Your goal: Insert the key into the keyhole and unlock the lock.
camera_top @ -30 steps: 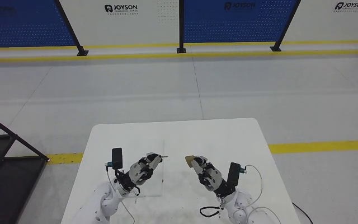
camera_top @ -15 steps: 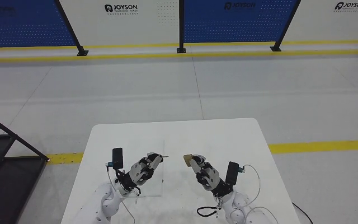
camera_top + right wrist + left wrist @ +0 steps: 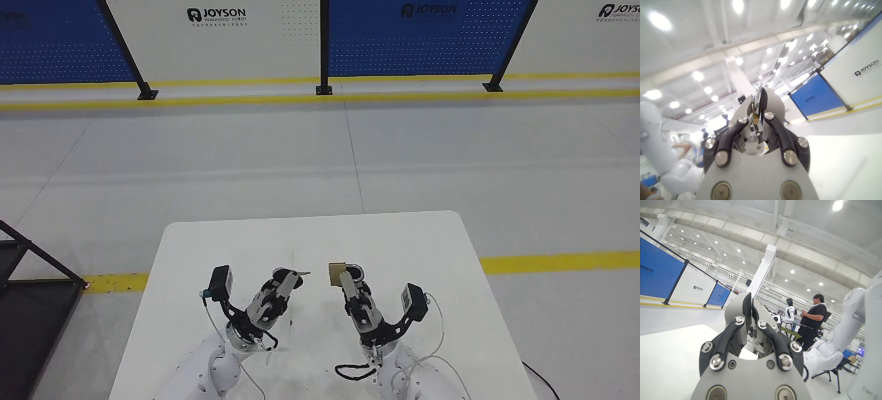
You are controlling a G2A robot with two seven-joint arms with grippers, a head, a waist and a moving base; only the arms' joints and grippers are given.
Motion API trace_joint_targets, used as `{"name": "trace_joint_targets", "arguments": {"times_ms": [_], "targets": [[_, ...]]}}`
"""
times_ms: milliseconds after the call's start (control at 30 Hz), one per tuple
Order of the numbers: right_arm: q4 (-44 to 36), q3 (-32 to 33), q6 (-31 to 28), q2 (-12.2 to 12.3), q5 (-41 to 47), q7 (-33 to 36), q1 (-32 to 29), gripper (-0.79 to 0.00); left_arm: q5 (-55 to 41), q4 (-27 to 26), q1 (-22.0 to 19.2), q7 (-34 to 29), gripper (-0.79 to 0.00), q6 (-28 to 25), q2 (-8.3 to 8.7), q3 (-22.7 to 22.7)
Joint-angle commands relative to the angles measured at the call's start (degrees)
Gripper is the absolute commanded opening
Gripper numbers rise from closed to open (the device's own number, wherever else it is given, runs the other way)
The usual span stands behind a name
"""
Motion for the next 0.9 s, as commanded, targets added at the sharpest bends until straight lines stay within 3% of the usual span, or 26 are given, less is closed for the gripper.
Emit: {"name": "trace_joint_targets", "arguments": {"times_ms": [0, 433, 867], "targets": [[0.47, -0.70, 0.64, -0.54, 0.38, -0.50, 0.43, -0.785, 0.45, 1.33, -0.99, 2.69, -0.785, 0.00, -0.08, 2.13], [1.53, -0.90, 1.36, -1.13, 1.01, -1.22, 1.10, -0.785, -3.01, 4.35, -4.76, 2.72, -0.785, 0.00, -0.36, 6.93], [1.53, -0.90, 1.36, -1.13, 1.01, -1.22, 1.10, -0.785, -4.50, 4.70, -5.73, 2.72, -0.785, 0.00, -0.69, 9.01]]}}
